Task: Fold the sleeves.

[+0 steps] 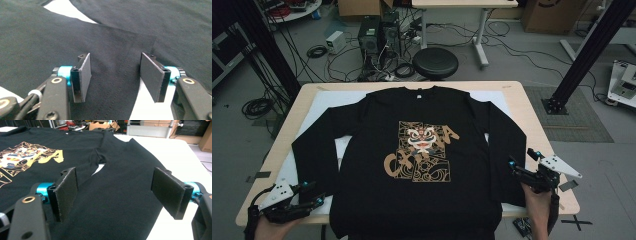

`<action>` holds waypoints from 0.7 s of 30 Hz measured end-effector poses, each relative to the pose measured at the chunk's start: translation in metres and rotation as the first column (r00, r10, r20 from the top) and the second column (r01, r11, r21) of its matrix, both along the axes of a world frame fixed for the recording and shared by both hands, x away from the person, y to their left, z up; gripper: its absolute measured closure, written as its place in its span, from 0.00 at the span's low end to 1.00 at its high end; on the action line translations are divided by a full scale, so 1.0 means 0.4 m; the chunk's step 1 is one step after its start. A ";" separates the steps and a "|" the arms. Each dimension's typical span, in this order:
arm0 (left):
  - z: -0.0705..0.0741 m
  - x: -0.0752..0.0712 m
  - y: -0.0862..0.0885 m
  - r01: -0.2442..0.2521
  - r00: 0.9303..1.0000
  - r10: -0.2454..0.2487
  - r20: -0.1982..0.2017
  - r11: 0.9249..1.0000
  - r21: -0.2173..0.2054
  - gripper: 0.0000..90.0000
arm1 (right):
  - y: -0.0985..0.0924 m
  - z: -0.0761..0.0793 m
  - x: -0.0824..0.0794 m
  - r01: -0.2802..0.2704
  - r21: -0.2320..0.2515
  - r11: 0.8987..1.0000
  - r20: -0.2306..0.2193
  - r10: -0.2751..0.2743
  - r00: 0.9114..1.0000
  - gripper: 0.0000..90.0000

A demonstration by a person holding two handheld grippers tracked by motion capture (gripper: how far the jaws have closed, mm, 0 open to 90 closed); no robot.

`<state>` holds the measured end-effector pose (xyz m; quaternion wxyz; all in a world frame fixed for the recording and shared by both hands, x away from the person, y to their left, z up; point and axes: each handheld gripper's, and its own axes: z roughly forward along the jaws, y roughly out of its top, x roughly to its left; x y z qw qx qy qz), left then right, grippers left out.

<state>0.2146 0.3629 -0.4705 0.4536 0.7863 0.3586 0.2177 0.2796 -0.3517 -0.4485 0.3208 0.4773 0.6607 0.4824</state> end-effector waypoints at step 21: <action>0.019 0.020 -0.020 -0.102 0.993 0.100 -0.070 0.994 -0.027 0.94 | 0.000 0.000 0.001 0.000 -0.001 1.000 0.002 0.000 1.000 0.24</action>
